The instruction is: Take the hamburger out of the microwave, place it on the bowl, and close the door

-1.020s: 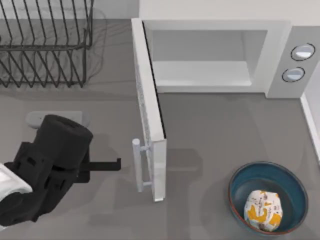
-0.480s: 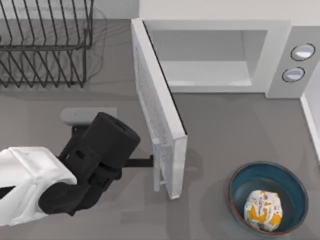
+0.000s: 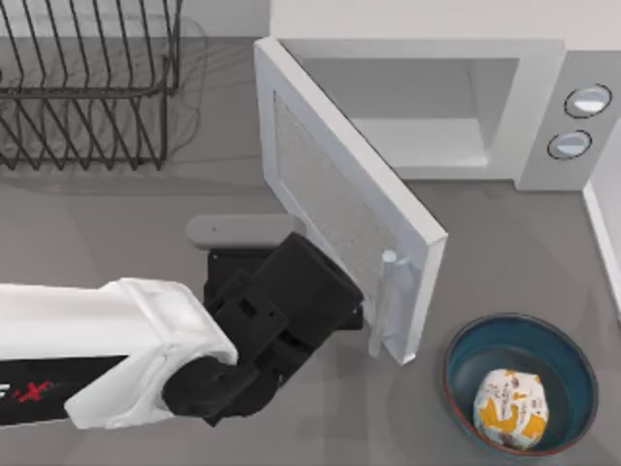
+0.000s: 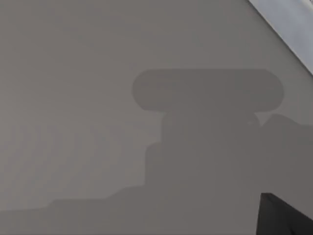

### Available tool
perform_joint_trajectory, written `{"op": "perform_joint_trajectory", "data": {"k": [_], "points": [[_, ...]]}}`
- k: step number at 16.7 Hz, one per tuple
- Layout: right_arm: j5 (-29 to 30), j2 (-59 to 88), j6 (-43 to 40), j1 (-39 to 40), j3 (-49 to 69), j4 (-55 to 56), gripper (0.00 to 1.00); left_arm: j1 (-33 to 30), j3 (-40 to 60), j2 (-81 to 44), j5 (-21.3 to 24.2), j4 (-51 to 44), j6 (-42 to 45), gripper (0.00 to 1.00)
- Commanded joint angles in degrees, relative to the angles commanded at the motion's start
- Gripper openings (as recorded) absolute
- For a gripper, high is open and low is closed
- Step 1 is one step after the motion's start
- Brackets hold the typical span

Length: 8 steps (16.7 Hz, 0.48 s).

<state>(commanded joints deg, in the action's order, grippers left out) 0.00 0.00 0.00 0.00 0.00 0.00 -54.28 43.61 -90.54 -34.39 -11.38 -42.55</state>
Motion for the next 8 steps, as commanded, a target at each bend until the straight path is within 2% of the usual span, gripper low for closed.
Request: {"op": "perform_joint_trajectory", "data": {"k": [4, 8], "points": [[0.0, 0.0, 0.0, 0.0, 0.0, 0.0, 1.00, -1.1, 2.2, -2.0, -0.4, -1.2, -1.3, 0.00], [0.0, 0.0, 0.0, 0.0, 0.0, 0.0, 1.00, -5.6, 12.8, -10.3, -2.6, -5.9, -6.1, 0.00]]}}
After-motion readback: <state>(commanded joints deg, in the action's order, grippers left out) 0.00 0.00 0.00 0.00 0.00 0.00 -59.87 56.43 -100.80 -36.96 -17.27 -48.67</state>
